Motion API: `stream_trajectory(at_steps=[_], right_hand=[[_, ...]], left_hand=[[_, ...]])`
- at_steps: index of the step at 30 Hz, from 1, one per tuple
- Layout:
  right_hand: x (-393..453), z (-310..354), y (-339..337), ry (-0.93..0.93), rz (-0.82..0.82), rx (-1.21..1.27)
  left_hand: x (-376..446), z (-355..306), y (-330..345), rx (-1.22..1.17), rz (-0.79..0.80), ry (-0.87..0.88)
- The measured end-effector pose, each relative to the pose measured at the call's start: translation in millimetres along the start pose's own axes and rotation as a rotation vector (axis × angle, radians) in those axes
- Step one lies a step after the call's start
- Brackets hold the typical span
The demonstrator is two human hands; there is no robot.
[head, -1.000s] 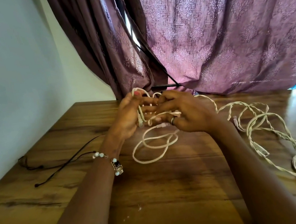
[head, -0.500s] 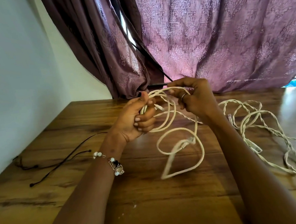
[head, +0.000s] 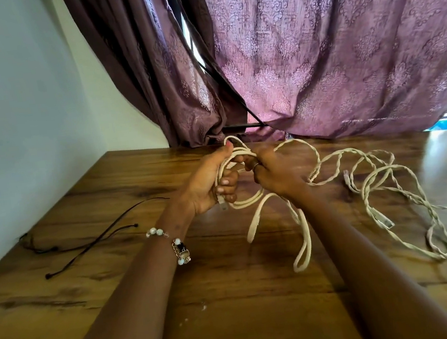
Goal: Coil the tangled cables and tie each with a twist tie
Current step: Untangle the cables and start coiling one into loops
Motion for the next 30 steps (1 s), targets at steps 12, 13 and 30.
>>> stream_trajectory(at_steps=[12, 13, 30], right_hand=[[-0.9, -12.8, -31.9, 0.243, -0.196, 0.537], [-3.1, -10.5, -35.2, 0.243, -0.224, 0.553], [1.3, -8.6, -24.9, 0.077, -0.305, -0.020]], left_hand=[[-3.2, 4.9, -8.7, 0.211, 0.114, -0.137], [-3.3, 5.1, -5.9, 0.240, 0.122, -0.121], [-3.0, -7.5, -32.5, -0.408, 0.366, 0.196]])
Point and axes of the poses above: each hand's wrist, its own x-axis towards the middle knuckle, its own y-axis out of the palm, z = x × y, the point moved 2 cm from there along x, towards the middle knuckle, and after that the axes turned 14 degrees about x, right-handed, at the moved point
